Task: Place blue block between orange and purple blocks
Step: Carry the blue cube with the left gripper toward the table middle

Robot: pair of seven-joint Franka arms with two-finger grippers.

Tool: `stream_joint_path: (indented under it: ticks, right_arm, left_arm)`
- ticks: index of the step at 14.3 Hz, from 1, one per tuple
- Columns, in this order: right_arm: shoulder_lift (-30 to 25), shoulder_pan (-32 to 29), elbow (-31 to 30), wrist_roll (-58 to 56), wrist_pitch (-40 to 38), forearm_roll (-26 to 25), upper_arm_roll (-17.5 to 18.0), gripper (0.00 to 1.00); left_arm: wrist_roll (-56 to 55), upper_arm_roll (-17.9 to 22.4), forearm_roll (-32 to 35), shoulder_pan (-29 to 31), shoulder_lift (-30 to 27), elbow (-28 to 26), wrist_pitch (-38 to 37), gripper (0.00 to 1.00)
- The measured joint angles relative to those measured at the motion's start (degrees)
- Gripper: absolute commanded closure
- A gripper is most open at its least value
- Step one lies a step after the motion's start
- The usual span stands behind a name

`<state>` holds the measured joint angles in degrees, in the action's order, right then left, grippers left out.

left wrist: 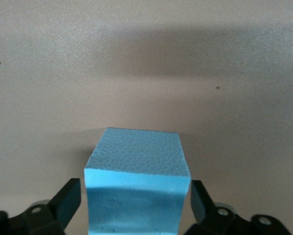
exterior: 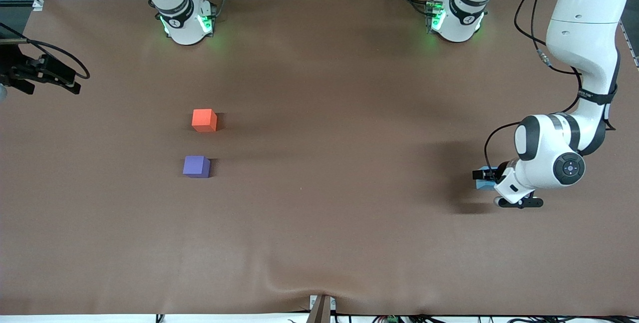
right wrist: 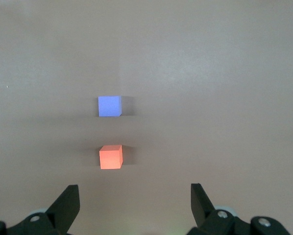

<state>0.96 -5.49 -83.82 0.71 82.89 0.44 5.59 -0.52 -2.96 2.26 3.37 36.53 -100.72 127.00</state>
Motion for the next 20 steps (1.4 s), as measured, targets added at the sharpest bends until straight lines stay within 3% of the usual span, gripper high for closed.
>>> stream_joint_path:
  ticks: [1, 7, 12, 15, 20]
  right_arm:
    - [0.00, -0.04, 0.00, -0.05, 0.00, 0.00, -0.01, 0.00]
    - [0.02, -0.07, 0.00, -0.18, 0.38, 0.00, 0.07, 0.00]
    - [0.47, -0.06, 0.00, -0.24, 0.86, 0.02, 0.20, 0.00]
    - [0.62, -0.06, -0.01, -0.24, 1.15, 0.02, 0.21, 0.00]
    - [0.64, -0.06, -0.01, -0.24, 1.60, 0.02, 0.25, 0.00]
  left_arm:
    - [0.18, 0.01, 0.00, 0.06, 0.00, 0.09, 0.22, 1.00]
    - [0.99, -1.07, 0.76, -0.29, -0.63, 2.28, 0.68, 1.00]
    - [-0.67, -4.60, 0.76, -3.67, -5.61, 3.23, 0.56, 1.00]
    - [-9.32, -7.50, 0.76, -9.56, -8.03, 3.26, -1.50, 1.00]
    - [-25.46, -8.02, 0.75, -24.28, -8.30, 4.50, -4.63, 1.00]
